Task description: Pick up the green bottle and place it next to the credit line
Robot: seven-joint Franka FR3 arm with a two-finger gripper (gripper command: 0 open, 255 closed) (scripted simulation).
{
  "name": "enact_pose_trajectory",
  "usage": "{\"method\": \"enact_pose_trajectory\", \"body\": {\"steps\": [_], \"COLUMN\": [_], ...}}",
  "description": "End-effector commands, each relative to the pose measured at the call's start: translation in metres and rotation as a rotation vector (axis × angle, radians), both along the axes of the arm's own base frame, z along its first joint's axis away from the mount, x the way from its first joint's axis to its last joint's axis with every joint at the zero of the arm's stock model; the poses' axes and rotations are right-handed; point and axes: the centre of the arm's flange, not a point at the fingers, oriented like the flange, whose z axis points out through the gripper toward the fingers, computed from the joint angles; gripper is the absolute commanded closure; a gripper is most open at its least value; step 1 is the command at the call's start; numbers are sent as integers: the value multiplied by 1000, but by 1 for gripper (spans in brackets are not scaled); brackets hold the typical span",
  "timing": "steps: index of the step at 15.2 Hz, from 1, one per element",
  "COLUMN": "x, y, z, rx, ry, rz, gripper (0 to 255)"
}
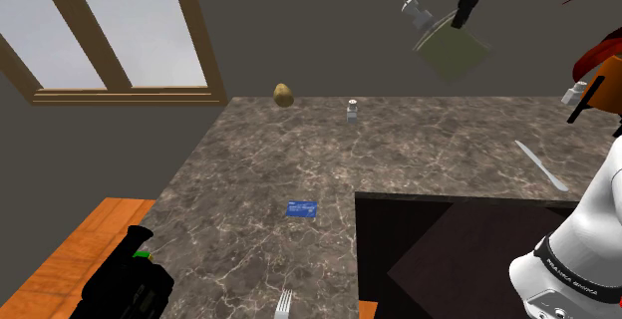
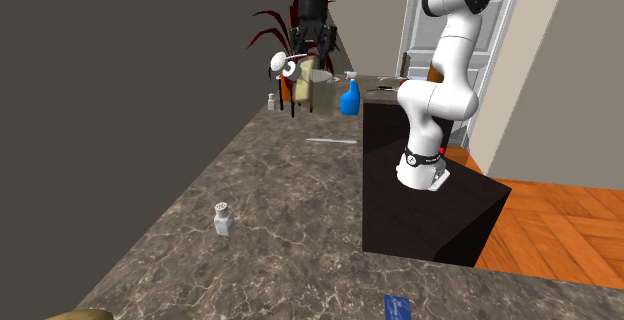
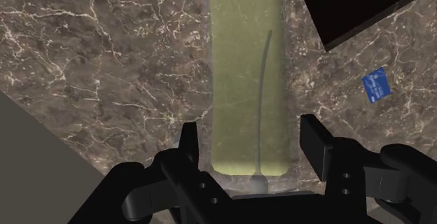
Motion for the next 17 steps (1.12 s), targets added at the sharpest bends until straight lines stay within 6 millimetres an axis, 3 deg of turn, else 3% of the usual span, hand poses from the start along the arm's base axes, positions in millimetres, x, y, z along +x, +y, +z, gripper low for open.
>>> {"method": "enact_pose_trajectory", "body": {"steps": [1, 17], "x": [-2, -4], "y": [26, 237], "z": [1, 1], "rx": [0, 0], "ry": [0, 0], "rz": [-2, -2], "gripper": [255, 255]}}
